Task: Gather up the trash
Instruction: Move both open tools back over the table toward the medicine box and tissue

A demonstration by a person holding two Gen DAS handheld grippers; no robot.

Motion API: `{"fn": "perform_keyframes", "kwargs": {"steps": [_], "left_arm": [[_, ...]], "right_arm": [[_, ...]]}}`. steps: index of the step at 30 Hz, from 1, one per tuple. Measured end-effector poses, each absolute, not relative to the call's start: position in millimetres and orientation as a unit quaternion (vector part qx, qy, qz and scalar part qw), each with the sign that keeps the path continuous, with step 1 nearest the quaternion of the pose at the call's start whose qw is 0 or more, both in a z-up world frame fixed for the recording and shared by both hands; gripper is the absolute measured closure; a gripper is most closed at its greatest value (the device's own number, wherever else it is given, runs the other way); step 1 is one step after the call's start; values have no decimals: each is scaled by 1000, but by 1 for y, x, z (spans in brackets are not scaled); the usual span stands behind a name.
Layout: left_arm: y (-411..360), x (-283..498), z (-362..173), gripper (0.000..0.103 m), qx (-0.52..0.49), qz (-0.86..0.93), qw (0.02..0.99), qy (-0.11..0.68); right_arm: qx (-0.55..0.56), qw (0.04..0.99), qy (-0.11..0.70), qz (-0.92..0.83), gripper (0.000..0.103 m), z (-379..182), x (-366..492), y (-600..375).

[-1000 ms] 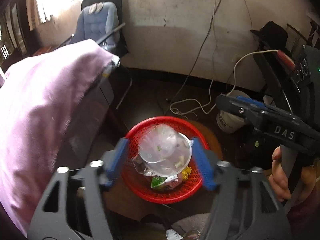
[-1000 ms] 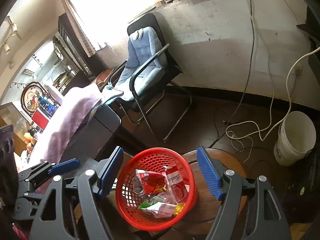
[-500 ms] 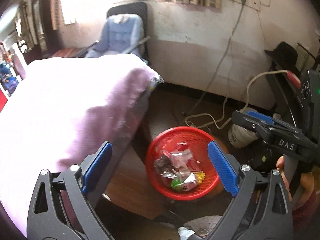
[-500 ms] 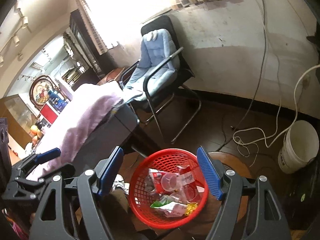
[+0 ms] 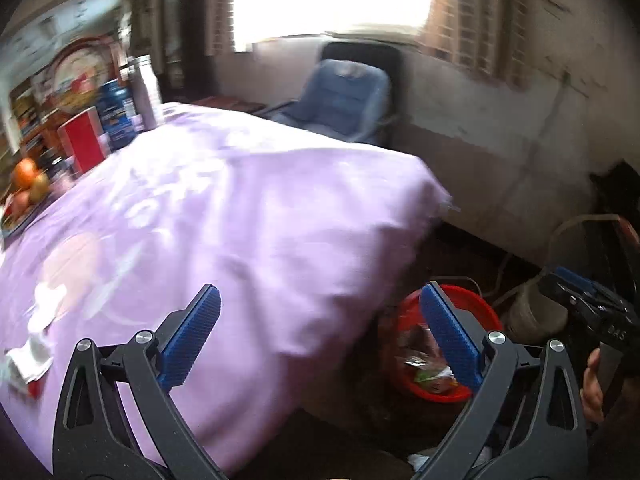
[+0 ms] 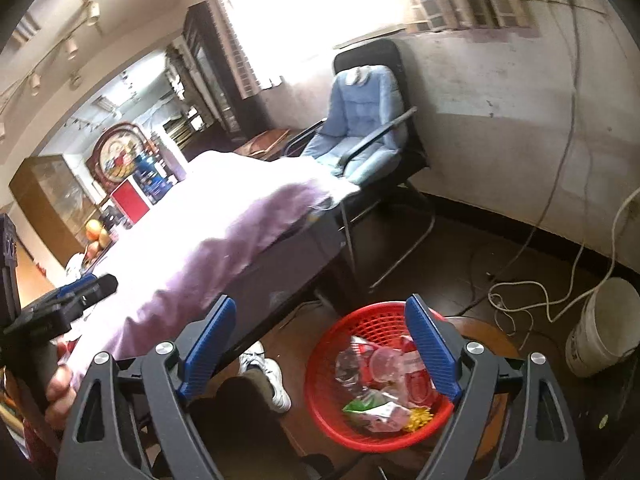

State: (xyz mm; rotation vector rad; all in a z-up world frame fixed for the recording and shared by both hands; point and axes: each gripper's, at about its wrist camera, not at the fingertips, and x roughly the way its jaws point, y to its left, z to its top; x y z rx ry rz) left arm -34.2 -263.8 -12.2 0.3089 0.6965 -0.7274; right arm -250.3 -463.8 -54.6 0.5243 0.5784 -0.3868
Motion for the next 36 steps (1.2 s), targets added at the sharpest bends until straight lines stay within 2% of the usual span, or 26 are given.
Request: {"fn": "perform_keyframes", "kwargs": {"steps": [14, 20, 26, 31, 36], "left_arm": [[-71, 61, 1, 7, 32, -122, 926, 355], [14, 107, -5, 7, -2, -28, 914, 405], [86, 120, -21, 7, -48, 33, 895, 442], [117, 122, -39, 7, -86, 39, 869, 486], [104, 125, -43, 7, -54, 39, 869, 491]], "right_arm": [[191, 924, 308, -118, 13, -30, -193, -396], [167, 929, 319, -84, 13, -25, -169, -367], [144, 932, 327, -63, 12, -23, -153, -345], [145, 931, 330, -54, 12, -25, -145, -340], [148, 929, 335, -55, 12, -28, -143, -341]]}}
